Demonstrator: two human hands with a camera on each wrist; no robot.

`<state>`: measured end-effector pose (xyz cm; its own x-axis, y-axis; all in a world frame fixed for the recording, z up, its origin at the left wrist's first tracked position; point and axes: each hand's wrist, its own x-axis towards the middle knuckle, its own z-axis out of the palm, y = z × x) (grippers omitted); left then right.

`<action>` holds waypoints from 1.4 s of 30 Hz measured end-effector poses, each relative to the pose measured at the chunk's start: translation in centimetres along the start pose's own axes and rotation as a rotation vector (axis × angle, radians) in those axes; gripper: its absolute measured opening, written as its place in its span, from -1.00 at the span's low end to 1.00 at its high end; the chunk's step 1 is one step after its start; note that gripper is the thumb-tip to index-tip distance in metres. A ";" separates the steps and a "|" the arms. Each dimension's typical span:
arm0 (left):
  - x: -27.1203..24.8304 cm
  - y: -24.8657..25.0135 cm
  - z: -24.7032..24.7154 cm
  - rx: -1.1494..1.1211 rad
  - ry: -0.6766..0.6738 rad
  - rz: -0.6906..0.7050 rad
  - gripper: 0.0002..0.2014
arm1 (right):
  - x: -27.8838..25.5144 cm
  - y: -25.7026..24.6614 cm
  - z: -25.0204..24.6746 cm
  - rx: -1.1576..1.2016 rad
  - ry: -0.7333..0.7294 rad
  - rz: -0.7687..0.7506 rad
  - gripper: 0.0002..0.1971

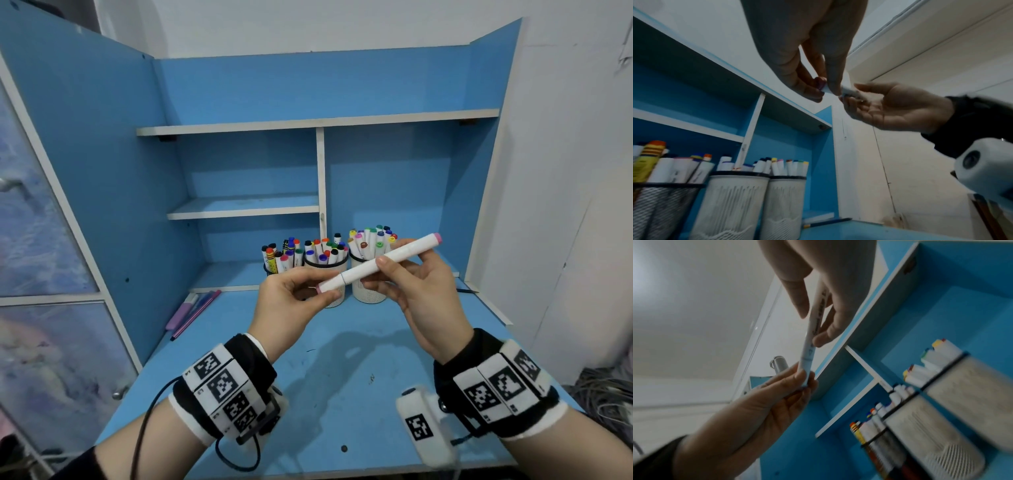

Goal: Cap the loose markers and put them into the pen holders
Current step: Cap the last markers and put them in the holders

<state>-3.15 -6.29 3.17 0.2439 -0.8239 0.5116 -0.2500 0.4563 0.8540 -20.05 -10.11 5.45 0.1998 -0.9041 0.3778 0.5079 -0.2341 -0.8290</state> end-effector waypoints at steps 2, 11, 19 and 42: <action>0.5 -1.2 -0.7 0.052 0.028 -0.045 -0.62 | 0.8 0.0 0.1 -0.104 0.032 -0.088 -0.69; 4.6 -9.0 -5.7 0.318 0.217 -0.340 -0.43 | 7.3 0.1 -2.2 -0.619 0.091 -0.360 -0.53; 7.8 -14.5 -7.0 0.244 0.231 -0.625 -0.22 | 12.5 1.7 -4.0 -0.863 0.089 -0.473 -0.60; 11.7 -15.2 -5.0 0.126 0.249 -0.558 -0.19 | 17.1 9.7 -6.5 -1.632 -0.018 0.005 -0.51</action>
<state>8.21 -21.18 -3.39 0.5770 -0.8166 0.0110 -0.1264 -0.0760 0.9891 -17.20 -30.14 1.15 0.2137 -0.9047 0.3685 -0.8655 -0.3503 -0.3580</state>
